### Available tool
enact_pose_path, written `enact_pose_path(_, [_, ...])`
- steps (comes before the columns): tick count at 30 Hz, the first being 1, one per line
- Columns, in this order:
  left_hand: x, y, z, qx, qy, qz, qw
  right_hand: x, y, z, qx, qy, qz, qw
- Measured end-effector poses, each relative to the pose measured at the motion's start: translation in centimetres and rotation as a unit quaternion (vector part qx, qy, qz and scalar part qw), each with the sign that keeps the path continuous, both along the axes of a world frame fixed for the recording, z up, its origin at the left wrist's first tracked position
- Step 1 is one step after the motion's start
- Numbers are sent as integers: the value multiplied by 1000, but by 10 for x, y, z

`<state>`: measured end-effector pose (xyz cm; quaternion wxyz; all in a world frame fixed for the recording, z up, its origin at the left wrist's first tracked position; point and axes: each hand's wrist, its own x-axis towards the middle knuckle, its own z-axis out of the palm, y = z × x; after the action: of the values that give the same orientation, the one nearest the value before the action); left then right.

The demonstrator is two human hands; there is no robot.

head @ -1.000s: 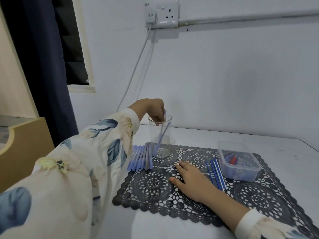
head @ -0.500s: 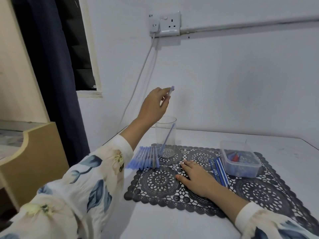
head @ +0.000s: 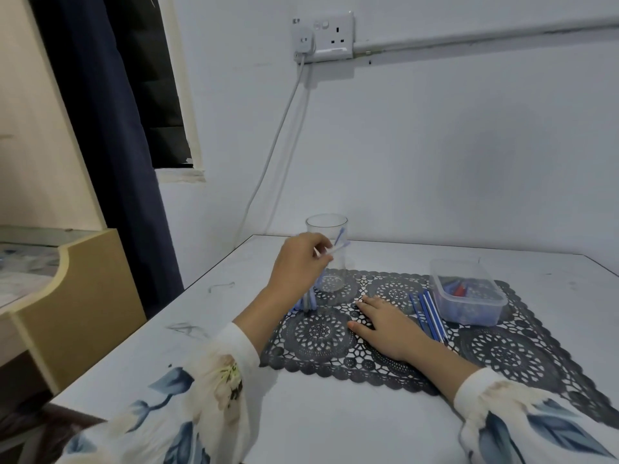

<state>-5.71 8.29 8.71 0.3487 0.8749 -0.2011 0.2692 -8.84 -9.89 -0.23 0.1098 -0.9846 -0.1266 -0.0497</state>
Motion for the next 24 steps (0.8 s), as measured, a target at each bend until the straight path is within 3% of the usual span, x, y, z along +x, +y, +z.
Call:
enact_pose_path(5, [-7,-4,-42,54,46,22,997,2,-1,-2,39,-35,7,999])
enact_pose_path(14, [-4,-5,-63,114,43,-14,992,1,-15,8,169,-226,-39,958])
enact_pose_path(20, [-5,-6,-63,157,47,-35,986,3,-20,14,70,-319,32,945])
enact_pose_path(24, [-10,-12,-63,162,36,-59,984,4,-19,13,9,-325,73,943])
